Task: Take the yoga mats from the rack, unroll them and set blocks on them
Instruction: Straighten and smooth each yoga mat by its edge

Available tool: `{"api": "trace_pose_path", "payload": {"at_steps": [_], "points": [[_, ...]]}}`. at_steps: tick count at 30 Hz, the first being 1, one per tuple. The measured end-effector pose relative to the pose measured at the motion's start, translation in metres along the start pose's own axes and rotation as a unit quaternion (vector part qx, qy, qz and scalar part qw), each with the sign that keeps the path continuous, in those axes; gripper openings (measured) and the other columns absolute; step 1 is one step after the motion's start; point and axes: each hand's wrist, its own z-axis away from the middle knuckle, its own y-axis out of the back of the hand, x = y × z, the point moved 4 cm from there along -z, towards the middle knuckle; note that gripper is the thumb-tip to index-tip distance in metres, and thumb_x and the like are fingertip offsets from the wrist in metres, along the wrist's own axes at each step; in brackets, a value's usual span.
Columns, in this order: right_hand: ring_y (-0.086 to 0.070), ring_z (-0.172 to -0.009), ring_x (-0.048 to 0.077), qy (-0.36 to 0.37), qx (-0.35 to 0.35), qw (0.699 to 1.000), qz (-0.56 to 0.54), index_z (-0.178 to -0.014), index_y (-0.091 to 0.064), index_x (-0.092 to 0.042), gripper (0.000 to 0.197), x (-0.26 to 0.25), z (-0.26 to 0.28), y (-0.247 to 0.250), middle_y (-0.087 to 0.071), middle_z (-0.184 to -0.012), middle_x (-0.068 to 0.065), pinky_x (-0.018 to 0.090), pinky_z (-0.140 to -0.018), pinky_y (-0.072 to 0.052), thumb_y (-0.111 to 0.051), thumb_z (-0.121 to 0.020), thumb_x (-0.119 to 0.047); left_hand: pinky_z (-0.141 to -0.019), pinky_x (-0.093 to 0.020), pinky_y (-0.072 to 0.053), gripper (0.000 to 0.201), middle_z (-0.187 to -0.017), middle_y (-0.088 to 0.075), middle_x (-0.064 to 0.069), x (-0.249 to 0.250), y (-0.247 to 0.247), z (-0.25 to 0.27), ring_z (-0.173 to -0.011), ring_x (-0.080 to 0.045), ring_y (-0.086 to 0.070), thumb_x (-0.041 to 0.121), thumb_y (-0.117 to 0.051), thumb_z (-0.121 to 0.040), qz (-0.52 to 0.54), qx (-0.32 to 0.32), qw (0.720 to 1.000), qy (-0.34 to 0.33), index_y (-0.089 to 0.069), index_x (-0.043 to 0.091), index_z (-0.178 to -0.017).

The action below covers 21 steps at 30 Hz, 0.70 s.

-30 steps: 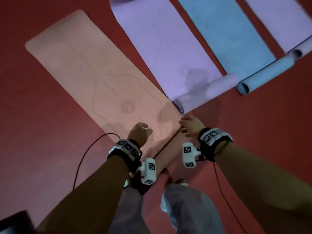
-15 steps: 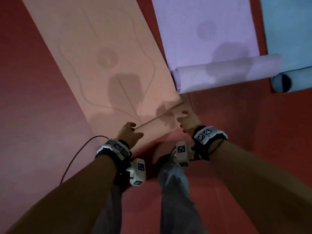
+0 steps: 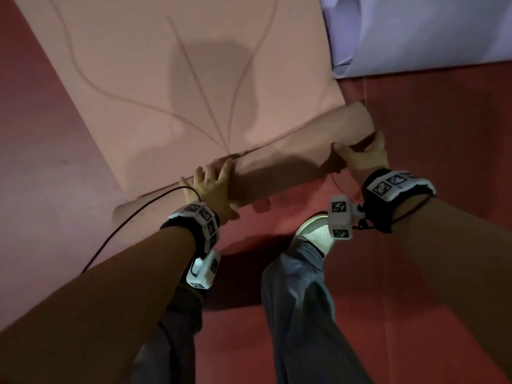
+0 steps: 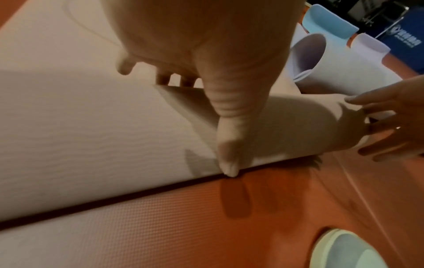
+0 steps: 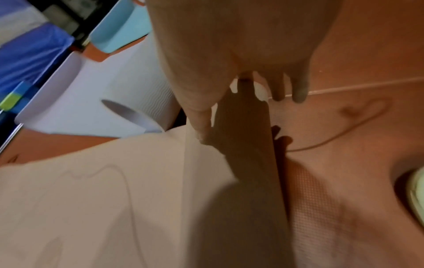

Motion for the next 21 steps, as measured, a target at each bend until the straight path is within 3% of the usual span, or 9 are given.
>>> {"api": "trace_pose_path", "payload": {"at_steps": [2, 5, 8, 12, 15, 18, 21], "points": [[-0.053, -0.123, 0.035, -0.029, 0.014, 0.999, -0.015, -0.150, -0.027, -0.021, 0.127, 0.009, -0.005, -0.001, -0.046, -0.143, 0.012, 0.052, -0.099, -0.048, -0.071, -0.042, -0.070, -0.108, -0.070, -0.021, 0.135, -0.150, -0.032, -0.004, -0.005, -0.008, -0.006, -0.133, -0.035, -0.035, 0.059, -0.087, -0.049, 0.008, -0.006, 1.000, 0.000, -0.001, 0.042, -0.151], [-0.053, -0.123, 0.031, -0.024, 0.045, 0.999, -0.016, -0.142, -0.035, -0.011, 0.103, 0.011, 0.001, 0.000, -0.048, -0.139, 0.013, 0.042, -0.103, -0.045, -0.082, -0.062, -0.053, -0.101, -0.059, -0.035, 0.109, -0.139, -0.049, -0.002, -0.012, -0.007, -0.009, -0.117, -0.034, -0.051, 0.052, -0.081, -0.061, 0.051, 0.016, 0.998, -0.017, -0.016, 0.045, -0.148], [-0.054, -0.119, 0.027, -0.023, 0.043, 0.998, -0.034, -0.136, -0.037, -0.007, 0.090, 0.013, 0.010, -0.009, -0.051, -0.134, 0.013, 0.033, -0.099, -0.044, -0.085, -0.069, -0.044, -0.096, -0.053, -0.042, 0.076, -0.129, -0.057, 0.000, -0.033, 0.004, -0.009, -0.108, -0.031, -0.057, 0.044, -0.066, -0.076, 0.065, 0.038, 0.997, -0.020, -0.030, 0.045, -0.143], [-0.058, -0.107, 0.024, -0.024, 0.013, 0.999, -0.044, -0.131, -0.036, -0.004, 0.083, 0.003, 0.040, -0.042, -0.056, -0.120, 0.010, 0.034, -0.096, -0.047, -0.084, -0.073, -0.039, -0.090, -0.050, -0.043, 0.067, -0.103, -0.058, 0.007, -0.082, 0.021, -0.005, -0.097, -0.031, -0.057, 0.043, -0.058, -0.082, 0.042, 0.081, 0.996, -0.010, -0.028, 0.056, -0.141], [-0.056, -0.095, 0.022, -0.029, -0.008, 0.998, -0.052, -0.127, -0.038, -0.005, 0.075, -0.009, 0.071, -0.078, -0.055, -0.109, 0.007, 0.033, -0.085, -0.047, -0.082, -0.076, -0.038, -0.093, -0.051, -0.042, 0.056, -0.106, -0.061, -0.001, -0.128, 0.034, 0.001, -0.100, -0.033, -0.057, 0.043, -0.066, -0.078, -0.001, 0.105, 0.994, 0.033, -0.045, 0.040, -0.129], [-0.058, -0.093, 0.026, -0.039, -0.049, 0.997, -0.036, -0.123, -0.038, -0.009, 0.068, -0.014, 0.091, -0.103, -0.055, -0.104, 0.006, 0.037, -0.085, -0.049, -0.080, -0.077, -0.036, -0.100, -0.053, -0.035, 0.071, -0.121, -0.058, -0.006, -0.163, 0.031, 0.009, -0.113, -0.035, -0.052, 0.047, -0.077, -0.069, -0.024, 0.110, 0.992, 0.056, -0.046, 0.033, -0.132], [-0.058, -0.099, 0.027, -0.021, -0.073, 0.997, -0.004, -0.129, -0.039, -0.009, 0.066, -0.024, 0.107, -0.114, -0.057, -0.111, 0.008, 0.037, -0.088, -0.047, -0.077, -0.079, -0.029, -0.104, -0.055, -0.032, 0.093, -0.133, -0.051, -0.007, -0.185, 0.018, 0.021, -0.121, -0.036, -0.046, 0.047, -0.086, -0.061, -0.035, 0.073, 0.994, 0.069, -0.038, 0.032, -0.139]]}}
